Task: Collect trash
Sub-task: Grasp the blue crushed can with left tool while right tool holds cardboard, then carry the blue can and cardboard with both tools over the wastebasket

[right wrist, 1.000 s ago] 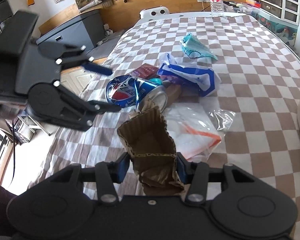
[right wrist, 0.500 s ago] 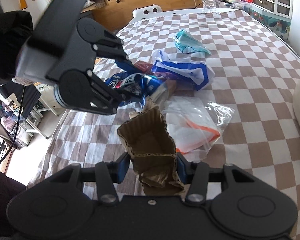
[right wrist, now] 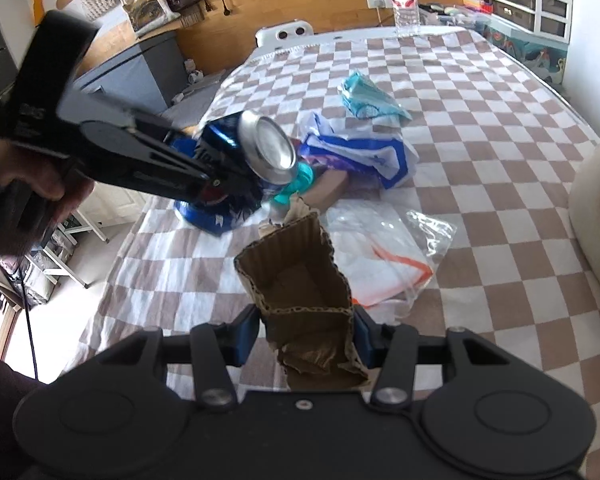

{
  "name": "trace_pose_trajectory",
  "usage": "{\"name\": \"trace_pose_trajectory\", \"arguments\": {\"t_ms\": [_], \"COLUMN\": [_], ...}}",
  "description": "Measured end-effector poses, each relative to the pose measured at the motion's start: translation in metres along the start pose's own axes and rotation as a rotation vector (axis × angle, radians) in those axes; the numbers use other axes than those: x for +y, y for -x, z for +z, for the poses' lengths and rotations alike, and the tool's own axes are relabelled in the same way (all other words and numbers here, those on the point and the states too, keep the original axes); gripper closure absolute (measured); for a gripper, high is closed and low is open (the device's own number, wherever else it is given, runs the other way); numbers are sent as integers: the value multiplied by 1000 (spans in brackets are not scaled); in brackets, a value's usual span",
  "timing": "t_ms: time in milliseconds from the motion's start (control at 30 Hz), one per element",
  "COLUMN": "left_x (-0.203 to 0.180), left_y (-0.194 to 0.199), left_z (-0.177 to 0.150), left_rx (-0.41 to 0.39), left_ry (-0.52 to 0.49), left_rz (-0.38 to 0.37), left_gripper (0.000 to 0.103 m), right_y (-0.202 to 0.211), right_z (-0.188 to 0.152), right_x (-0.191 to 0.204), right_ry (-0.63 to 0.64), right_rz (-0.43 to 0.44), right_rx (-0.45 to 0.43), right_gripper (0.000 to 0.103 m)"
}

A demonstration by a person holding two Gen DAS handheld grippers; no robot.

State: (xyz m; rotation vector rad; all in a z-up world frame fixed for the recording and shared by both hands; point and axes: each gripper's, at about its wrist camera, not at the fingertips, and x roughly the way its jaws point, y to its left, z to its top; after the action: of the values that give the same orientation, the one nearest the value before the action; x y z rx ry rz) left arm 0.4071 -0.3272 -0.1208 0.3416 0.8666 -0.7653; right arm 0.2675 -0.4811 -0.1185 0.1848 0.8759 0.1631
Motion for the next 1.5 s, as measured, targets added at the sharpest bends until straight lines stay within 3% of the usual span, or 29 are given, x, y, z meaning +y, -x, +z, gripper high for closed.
{"name": "trace_pose_trajectory", "arguments": {"t_ms": [167,367,600,800,1167,1500], "left_x": [5,-2,-7,-11,-11,2], "left_y": [22,23,27,36,82,128], "left_z": [-35,-74,-94,-98,-96,-110], "left_rx": [-50,-20,6,-14,-128,-168], "left_ry": [317,457,465,477,484,511], "left_rz": [-95,-117,-101,-21,108,256], "left_gripper": [65,65,65,68,69,69], "right_y": [10,10,3,1,19,32], "right_z": [0,-6,-15,-18,-7,8], "right_x": [7,14,28,34,37,58], "right_ry": [5,12,43,59,81,81], "right_rz": [-6,-17,-7,-9,-74,-125], "right_rx": [-20,13,51,67,9,-59], "right_gripper": [53,53,53,53,53,53]}}
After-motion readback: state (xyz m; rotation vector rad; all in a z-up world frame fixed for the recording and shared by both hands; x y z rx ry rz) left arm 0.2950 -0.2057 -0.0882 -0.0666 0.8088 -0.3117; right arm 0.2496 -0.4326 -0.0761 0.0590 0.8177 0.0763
